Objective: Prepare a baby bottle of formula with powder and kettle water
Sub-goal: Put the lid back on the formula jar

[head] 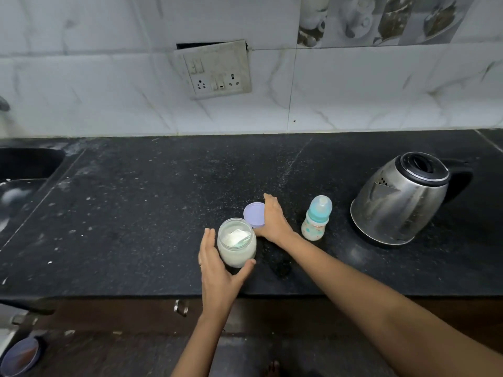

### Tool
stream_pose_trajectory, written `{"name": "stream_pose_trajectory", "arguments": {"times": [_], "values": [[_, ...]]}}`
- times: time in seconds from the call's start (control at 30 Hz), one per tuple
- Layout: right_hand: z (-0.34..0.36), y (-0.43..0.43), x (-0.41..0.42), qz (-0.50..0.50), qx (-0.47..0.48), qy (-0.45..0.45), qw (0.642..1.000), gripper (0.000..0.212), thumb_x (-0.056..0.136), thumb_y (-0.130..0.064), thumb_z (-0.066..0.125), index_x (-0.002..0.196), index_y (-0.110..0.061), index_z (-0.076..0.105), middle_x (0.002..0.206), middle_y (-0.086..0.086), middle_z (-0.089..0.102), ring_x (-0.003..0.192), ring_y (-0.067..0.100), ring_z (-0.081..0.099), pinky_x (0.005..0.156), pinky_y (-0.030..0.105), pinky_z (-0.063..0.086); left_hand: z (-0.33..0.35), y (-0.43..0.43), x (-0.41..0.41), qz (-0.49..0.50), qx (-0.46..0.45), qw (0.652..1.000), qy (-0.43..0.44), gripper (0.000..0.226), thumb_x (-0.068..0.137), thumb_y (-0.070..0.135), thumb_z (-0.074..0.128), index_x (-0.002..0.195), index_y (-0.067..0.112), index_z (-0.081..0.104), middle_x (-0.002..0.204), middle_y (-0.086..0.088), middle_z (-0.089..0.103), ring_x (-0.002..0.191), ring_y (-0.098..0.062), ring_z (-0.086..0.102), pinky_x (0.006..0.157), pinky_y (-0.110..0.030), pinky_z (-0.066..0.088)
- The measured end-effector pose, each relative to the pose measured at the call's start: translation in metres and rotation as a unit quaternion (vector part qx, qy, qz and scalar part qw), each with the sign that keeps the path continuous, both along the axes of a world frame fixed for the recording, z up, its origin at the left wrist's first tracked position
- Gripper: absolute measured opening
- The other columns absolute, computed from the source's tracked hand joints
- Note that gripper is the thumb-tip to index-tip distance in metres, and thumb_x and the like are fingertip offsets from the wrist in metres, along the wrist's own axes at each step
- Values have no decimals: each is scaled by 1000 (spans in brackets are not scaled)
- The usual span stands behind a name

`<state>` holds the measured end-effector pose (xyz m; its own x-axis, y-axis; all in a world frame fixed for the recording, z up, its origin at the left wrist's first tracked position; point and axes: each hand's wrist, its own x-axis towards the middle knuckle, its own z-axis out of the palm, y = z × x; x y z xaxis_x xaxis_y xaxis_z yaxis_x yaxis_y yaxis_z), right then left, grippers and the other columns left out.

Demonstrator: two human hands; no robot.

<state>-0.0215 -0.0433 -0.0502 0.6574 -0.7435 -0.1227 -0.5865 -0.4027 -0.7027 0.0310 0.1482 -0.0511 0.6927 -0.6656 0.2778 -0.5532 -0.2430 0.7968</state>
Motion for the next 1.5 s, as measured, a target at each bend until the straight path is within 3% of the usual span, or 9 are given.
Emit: {"name": "stream_pose_trajectory", "arguments": {"times": [0.2,0.43,0.6,0.8,0.9,1.03,1.3,1.4,1.5], "values": [[-4,-6,21,18,-27,64,997,94,76,-31,79,147,-8,22,150,14,31,144,33,13,113,43,26,0,-13,8,-9,-9,994,110,96,59,48,82,141,25,37,145,7,41,134,-12,38,108,-45,36],[46,-10,20,167,-136,151,965,99,67,-32,81,145,-21,21,133,7,41,116,36,44,91,49,45,9,-13,18,-55,-55,988,136,74,64,28,85,128,36,48,127,18,54,118,1,50,90,-8,39],[108,-16,19,326,-155,204,910,98,58,-7,79,137,-27,24,125,-2,37,116,19,39,85,46,49,12,-18,27,-61,-78,986,137,73,67,17,87,126,37,49,124,25,54,116,2,51,88,-5,36],[150,-2,27,396,-109,185,893,97,62,-14,84,137,-28,24,114,-4,42,101,13,39,71,31,44,9,-21,32,-69,-69,982,160,76,66,27,86,132,33,47,127,18,54,116,2,51,86,-6,38],[136,7,37,450,-107,167,871,88,61,-19,84,132,-26,33,122,-3,47,108,15,44,85,33,46,6,-21,32,-68,-57,980,175,79,65,38,83,134,33,44,125,19,53,115,3,50,83,-5,40],[98,18,41,520,-245,104,812,52,76,-39,70,122,-24,49,117,-6,50,105,17,40,93,37,42,1,-24,33,-47,-53,981,182,71,61,39,84,120,47,45,119,20,56,111,4,52,82,-7,41],[48,28,27,384,-420,-16,822,44,89,-49,44,112,-15,59,105,7,57,87,25,45,74,40,48,-2,-24,30,-52,-74,978,187,73,65,22,88,125,36,48,118,16,59,110,-3,56,84,-15,46],[51,56,33,239,-425,61,871,69,79,-70,46,102,-7,60,88,10,56,76,27,45,67,42,50,-3,-25,29,-48,-91,975,198,79,64,22,87,133,26,47,125,10,58,114,-6,56,89,-22,48],[81,82,35,139,-285,241,917,98,66,-83,51,118,0,50,108,12,54,97,28,52,81,34,45,-3,-25,27,-41,-98,971,213,78,63,25,86,130,34,47,125,10,59,115,-4,56,91,-21,48]]}}
